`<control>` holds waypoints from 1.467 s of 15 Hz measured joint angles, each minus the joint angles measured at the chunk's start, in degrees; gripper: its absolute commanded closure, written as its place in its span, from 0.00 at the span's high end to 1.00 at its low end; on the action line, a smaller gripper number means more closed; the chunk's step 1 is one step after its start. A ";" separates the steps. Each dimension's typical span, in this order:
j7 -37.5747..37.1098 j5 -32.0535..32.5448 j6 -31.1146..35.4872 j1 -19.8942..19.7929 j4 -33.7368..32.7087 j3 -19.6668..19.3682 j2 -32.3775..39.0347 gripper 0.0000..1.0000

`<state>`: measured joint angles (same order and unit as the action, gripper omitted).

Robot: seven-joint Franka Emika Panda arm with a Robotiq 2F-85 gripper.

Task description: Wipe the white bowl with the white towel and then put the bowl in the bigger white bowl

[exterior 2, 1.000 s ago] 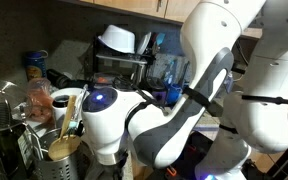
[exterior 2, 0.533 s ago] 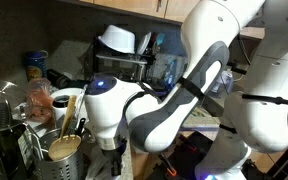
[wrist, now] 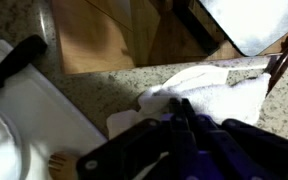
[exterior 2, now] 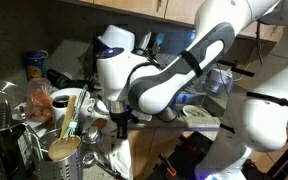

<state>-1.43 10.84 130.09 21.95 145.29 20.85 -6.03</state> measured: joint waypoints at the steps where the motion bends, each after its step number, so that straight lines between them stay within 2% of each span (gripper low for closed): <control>1: 0.04 0.24 0.00 -0.53 0.00 -0.43 -0.77 0.04; 9: -0.19 5.70 1.61 -4.32 -0.80 -2.08 -1.84 0.04; 13: -2.26 12.96 1.68 -6.35 -4.05 -2.65 -0.32 0.05; 17: -3.55 20.26 1.67 -8.02 -10.25 -3.52 4.34 0.04; 22: -3.64 25.54 1.48 -8.40 -17.25 -7.16 12.53 0.04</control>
<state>-5.07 36.37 131.57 13.55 128.04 13.69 6.50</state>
